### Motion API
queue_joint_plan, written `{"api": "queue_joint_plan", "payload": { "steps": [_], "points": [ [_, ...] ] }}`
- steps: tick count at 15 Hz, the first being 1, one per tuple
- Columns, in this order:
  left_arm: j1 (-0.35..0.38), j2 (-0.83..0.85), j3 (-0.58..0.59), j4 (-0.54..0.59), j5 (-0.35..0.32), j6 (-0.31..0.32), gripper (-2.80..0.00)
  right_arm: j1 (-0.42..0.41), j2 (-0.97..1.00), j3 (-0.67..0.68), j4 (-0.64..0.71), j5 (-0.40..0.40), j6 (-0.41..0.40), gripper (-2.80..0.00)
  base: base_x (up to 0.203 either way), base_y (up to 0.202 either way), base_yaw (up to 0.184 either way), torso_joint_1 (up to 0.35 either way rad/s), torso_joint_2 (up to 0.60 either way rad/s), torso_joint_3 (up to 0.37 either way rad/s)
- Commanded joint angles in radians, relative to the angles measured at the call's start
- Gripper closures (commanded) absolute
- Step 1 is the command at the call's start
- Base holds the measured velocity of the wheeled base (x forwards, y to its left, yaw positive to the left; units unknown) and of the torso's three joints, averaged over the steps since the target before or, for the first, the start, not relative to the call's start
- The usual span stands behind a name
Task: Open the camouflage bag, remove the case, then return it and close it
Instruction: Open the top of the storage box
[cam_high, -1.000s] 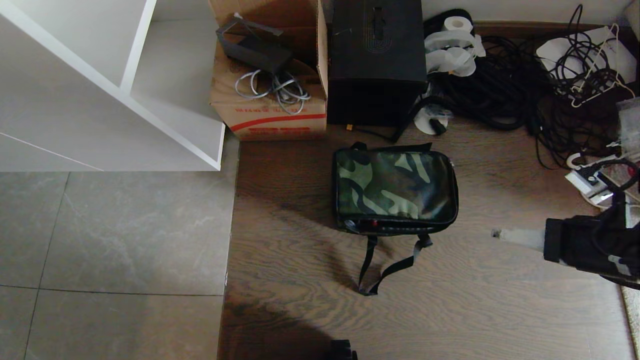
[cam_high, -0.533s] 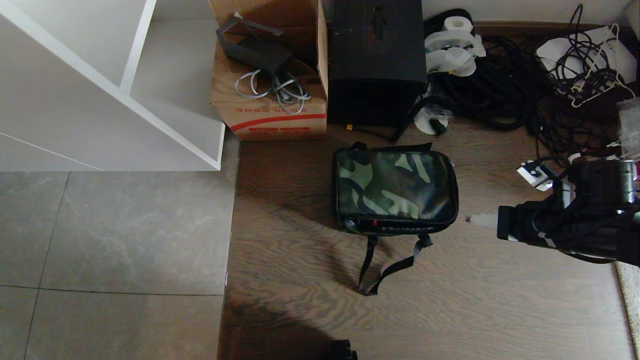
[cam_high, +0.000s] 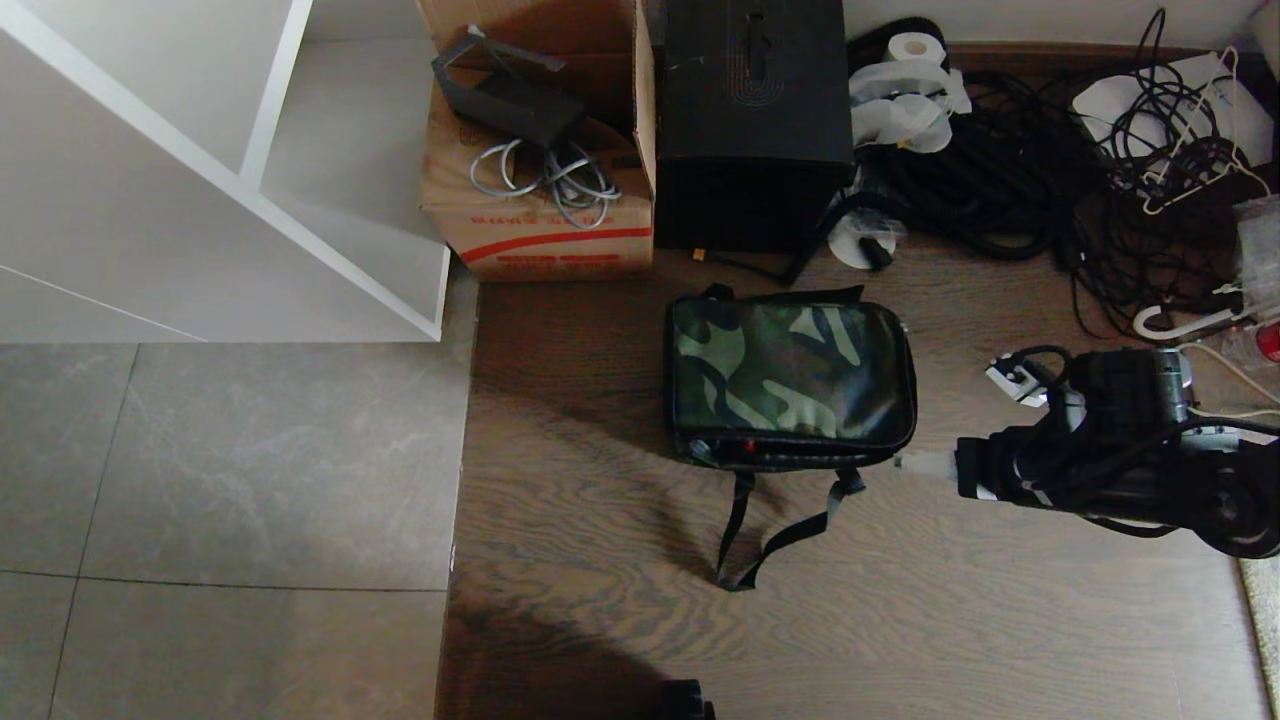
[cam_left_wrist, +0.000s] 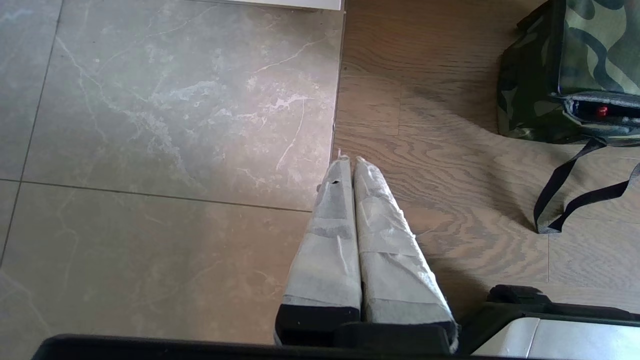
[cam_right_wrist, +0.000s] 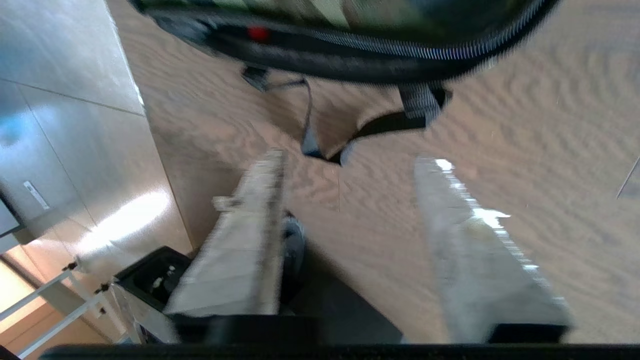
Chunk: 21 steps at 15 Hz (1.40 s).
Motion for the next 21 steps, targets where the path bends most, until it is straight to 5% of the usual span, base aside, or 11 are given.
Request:
{"api": "queue_joint_plan", "payload": {
  "steps": [1,8,21],
  "points": [
    [0.001,0.0,0.008,-0.001,0.0,-0.001,0.0,0.0,0.061,-0.005,-0.003,0.0,0.008,-2.8,0.0,0.0,0.0,0.0,0.0,0.0],
    [0.001,0.0,0.008,-0.001,0.0,-0.001,0.0,0.002,0.168,-0.071,-0.202,-0.007,0.147,-2.8,0.0,0.0,0.0,0.0,0.0,0.0],
    [0.001,0.0,0.009,-0.001,0.0,-0.001,0.0,0.01,0.261,-0.121,-0.3,-0.008,0.192,-2.8,0.0,0.0,0.0,0.0,0.0,0.0]
  ]
}}
